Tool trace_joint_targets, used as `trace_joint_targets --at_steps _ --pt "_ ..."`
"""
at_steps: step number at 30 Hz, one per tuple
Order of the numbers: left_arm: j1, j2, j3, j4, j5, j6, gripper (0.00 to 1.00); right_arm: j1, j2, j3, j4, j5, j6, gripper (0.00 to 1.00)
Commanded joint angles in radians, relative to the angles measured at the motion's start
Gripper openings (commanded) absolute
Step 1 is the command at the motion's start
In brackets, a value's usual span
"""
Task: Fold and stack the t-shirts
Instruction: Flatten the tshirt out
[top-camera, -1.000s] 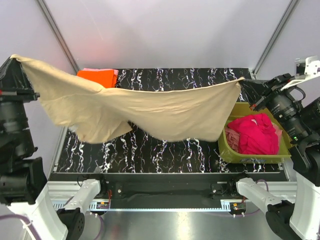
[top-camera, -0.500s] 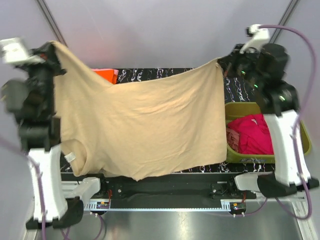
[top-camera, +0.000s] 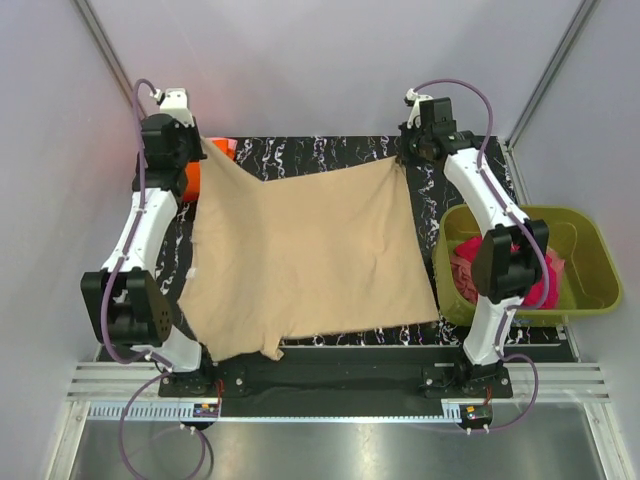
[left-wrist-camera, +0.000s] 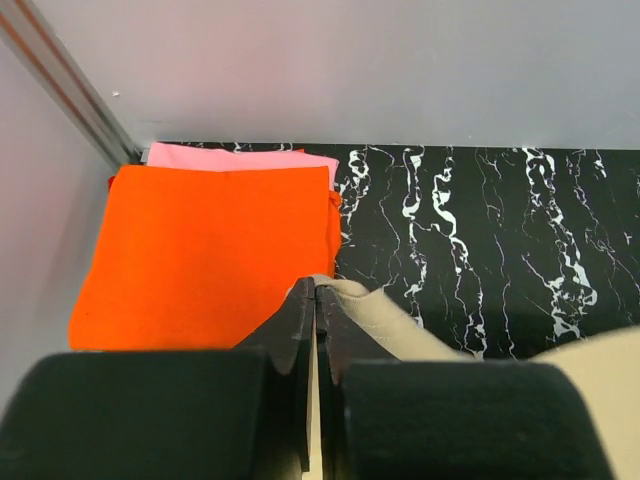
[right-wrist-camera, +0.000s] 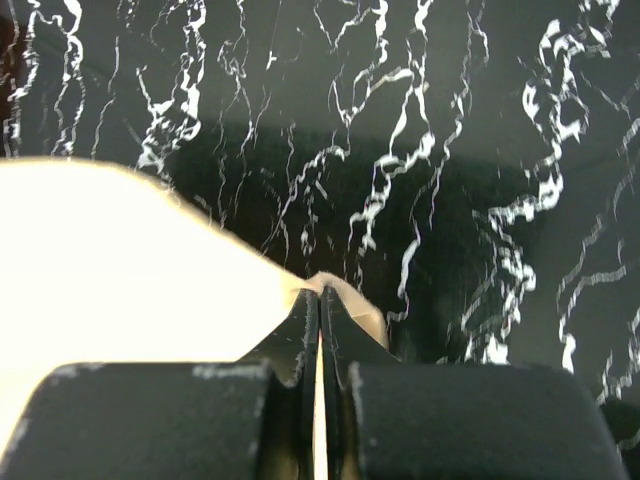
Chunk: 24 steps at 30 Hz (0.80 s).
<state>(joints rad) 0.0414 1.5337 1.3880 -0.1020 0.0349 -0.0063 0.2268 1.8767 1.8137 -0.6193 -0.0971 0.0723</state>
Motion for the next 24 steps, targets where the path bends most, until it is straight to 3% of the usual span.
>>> trace_joint_targets --at_steps 1,13,21,24 --pt "0.002 -0.011 0.017 0.166 0.011 -0.014 0.0 -0.003 0.03 0.104 0.084 -0.001 -0.046 0.0" --pt "0.002 -0.03 -0.162 0.082 -0.073 0.031 0.0 -0.003 0.097 -0.017 0.173 0.146 -0.212 0.0" --pt "0.002 -0.113 -0.237 0.025 -0.109 -0.034 0.0 -0.003 0.189 0.041 0.23 0.299 -0.287 0.0" --pt "0.002 -0.17 -0.227 -0.027 -0.136 -0.041 0.0 -0.001 0.188 0.108 0.15 0.33 -0.247 0.0"
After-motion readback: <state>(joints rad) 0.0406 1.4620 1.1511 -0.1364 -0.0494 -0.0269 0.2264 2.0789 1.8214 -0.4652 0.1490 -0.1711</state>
